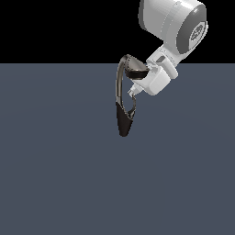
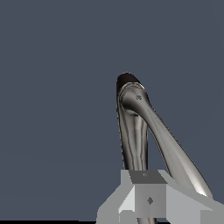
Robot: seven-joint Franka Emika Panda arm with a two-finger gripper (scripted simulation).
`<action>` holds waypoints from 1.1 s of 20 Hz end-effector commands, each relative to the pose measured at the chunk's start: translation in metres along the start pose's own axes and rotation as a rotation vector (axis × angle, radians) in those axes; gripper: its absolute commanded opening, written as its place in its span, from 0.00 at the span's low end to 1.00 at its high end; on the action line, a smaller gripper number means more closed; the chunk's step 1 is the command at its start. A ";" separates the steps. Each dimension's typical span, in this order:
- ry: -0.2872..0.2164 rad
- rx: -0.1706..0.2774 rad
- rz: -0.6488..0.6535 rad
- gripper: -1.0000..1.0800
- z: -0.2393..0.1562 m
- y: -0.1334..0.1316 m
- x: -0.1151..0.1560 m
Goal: Turn on the faucet by rotating a designated handle.
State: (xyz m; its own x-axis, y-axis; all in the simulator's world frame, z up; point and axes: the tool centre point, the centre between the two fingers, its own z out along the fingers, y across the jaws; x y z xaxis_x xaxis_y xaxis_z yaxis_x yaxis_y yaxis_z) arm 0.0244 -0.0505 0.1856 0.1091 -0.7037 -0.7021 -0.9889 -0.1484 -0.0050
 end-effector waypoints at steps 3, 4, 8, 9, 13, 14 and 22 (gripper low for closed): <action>-0.002 -0.002 0.000 0.00 0.000 0.011 0.004; -0.002 -0.003 0.000 0.00 0.000 0.015 0.005; -0.004 -0.006 -0.001 0.00 0.001 0.030 0.009; -0.004 -0.006 -0.001 0.00 0.001 0.034 0.010; -0.006 -0.009 -0.002 0.00 0.001 0.050 0.015; -0.007 -0.010 -0.003 0.00 0.001 0.055 0.017; -0.005 -0.007 -0.010 0.00 0.000 0.062 0.047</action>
State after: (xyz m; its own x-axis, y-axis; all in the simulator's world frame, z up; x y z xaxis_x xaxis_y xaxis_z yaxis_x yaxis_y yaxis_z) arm -0.0207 -0.0720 0.1725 0.1531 -0.6913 -0.7062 -0.9824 -0.1836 -0.0333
